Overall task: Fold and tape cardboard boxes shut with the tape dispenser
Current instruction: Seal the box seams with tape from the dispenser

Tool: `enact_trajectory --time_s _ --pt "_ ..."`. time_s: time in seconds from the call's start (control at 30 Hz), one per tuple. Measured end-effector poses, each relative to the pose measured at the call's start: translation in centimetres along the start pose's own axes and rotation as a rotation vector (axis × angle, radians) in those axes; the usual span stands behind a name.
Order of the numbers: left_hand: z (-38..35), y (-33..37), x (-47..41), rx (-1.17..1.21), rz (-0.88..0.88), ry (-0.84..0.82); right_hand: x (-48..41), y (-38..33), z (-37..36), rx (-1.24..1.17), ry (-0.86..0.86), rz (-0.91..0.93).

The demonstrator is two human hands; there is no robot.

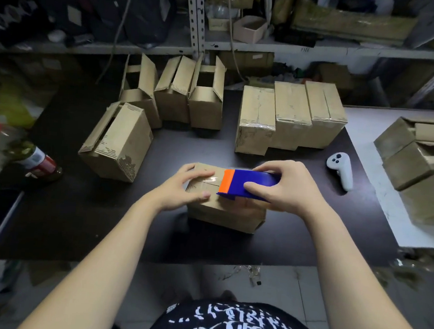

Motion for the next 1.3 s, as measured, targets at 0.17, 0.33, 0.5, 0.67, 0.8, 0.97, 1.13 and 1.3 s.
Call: enact_trajectory --time_s 0.17,0.33,0.5,0.67,0.8,0.97,1.13,1.3 --pt "-0.1 0.4 0.0 0.015 0.008 -0.019 -0.6 0.3 -0.2 0.062 -0.065 0.014" --pt "-0.4 0.1 -1.0 0.112 0.030 0.282 -1.2 0.4 -0.3 0.007 -0.127 0.013" --pt "-0.5 -0.4 -1.5 0.033 0.002 0.289 -1.4 1.6 -0.2 -0.096 -0.146 -0.046" --pt "-0.4 -0.6 -1.5 0.030 -0.003 0.249 -1.2 2.7 0.8 -0.091 -0.124 -0.044" --pt "-0.3 -0.4 -1.8 0.023 -0.018 0.258 -0.7 3.9 0.9 -0.115 -0.125 -0.062" --pt "-0.2 -0.6 -1.9 0.042 -0.034 0.266 0.2 7.6 2.8 -0.163 -0.085 -0.141" --pt "-0.2 -0.2 -2.1 0.047 -0.032 0.274 2.3 9.7 3.3 -0.273 -0.077 -0.153" --pt "-0.4 -0.1 -1.8 0.037 -0.001 0.259 2.2 10.2 3.7 -0.331 -0.074 -0.150"
Point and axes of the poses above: each hand's wrist, its own x-axis away from the middle knuckle, its own z-axis out of the back of the hand, y = z × x, the point moved 8 cm from there along -x, towards the middle knuckle, and after that the axes turned 2 degrees about y, right-handed, at the moved point
